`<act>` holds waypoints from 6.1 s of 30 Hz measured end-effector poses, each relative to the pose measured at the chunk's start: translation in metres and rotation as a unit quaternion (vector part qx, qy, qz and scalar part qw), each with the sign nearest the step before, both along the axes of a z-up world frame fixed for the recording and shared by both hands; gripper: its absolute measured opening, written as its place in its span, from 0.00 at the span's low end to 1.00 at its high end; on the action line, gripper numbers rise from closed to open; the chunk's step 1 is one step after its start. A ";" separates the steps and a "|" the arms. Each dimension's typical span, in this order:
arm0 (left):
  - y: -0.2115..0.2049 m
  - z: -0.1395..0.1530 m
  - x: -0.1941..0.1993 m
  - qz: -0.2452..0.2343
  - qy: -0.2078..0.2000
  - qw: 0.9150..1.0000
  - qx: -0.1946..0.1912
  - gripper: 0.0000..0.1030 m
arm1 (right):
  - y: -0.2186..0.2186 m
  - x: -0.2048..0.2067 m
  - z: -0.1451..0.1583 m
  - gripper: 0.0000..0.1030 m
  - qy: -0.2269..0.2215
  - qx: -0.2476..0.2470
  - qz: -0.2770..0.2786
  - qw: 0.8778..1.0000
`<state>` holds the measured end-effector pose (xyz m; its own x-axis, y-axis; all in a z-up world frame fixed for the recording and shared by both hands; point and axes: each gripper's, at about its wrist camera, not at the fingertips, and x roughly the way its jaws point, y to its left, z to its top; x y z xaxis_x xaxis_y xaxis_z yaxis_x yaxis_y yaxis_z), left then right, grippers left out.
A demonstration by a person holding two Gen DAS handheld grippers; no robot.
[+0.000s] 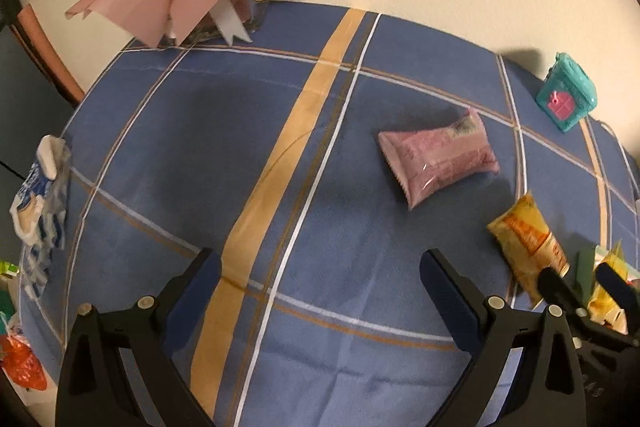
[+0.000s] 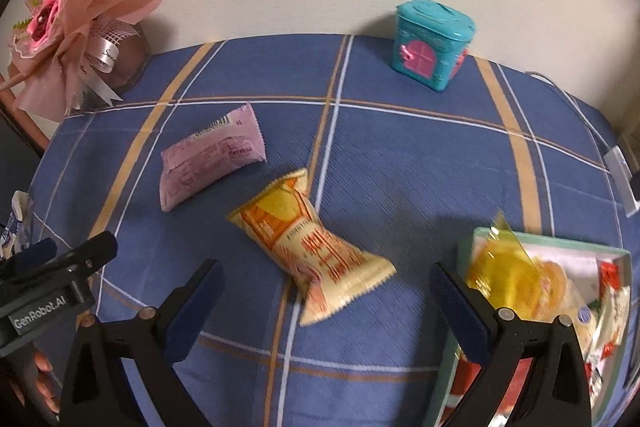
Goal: Organize snacks
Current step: 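Move both tools back toward the pink pack and yellow-orange pastry pack, then grasp the pink pack with the left tool while the right grasps the yellow-orange pastry pack, then lift both held snacks and carry them over the white tray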
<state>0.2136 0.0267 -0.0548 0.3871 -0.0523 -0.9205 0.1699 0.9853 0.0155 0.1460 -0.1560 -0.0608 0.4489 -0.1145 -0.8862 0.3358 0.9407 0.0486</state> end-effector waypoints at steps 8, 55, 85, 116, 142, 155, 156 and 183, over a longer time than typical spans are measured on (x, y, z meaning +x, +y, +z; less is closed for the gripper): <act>-0.021 0.003 0.027 -0.048 0.006 0.999 -0.004 0.97 | -0.003 0.022 -0.028 1.00 0.027 -0.008 0.006 1.000; -0.096 -0.018 0.045 -0.117 0.025 0.993 -0.003 0.28 | -0.023 0.028 -0.029 0.38 0.007 0.010 -0.018 1.000; -0.101 -0.009 0.061 -0.121 0.018 0.992 -0.013 0.59 | -0.021 0.029 -0.030 0.38 0.015 0.012 -0.009 1.000; -0.057 0.007 0.003 0.023 0.024 0.995 -0.094 0.37 | -0.017 0.005 0.002 0.36 -0.002 0.030 -0.002 1.000; -0.041 0.060 -0.139 0.037 -0.009 0.988 -0.149 0.37 | -0.022 -0.126 0.098 0.36 -0.060 0.021 -0.034 0.997; -0.074 0.072 -0.187 -0.017 -0.014 0.987 -0.161 0.37 | -0.053 -0.188 0.095 0.36 -0.060 0.017 -0.076 0.995; -0.079 0.072 -0.189 -0.022 -0.013 0.987 -0.161 0.37 | -0.057 -0.192 0.095 0.36 -0.058 0.016 -0.080 0.995; -0.196 0.039 -0.244 -0.165 0.043 0.978 -0.122 0.37 | -0.186 -0.267 0.074 0.36 -0.031 0.039 -0.237 0.970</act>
<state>-0.0302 -0.1691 -0.0159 0.2347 -0.3838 -0.8931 0.4688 0.8495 -0.2419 -0.1210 -0.3420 0.0130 0.4153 -0.2547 -0.8733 0.7236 0.6742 0.1475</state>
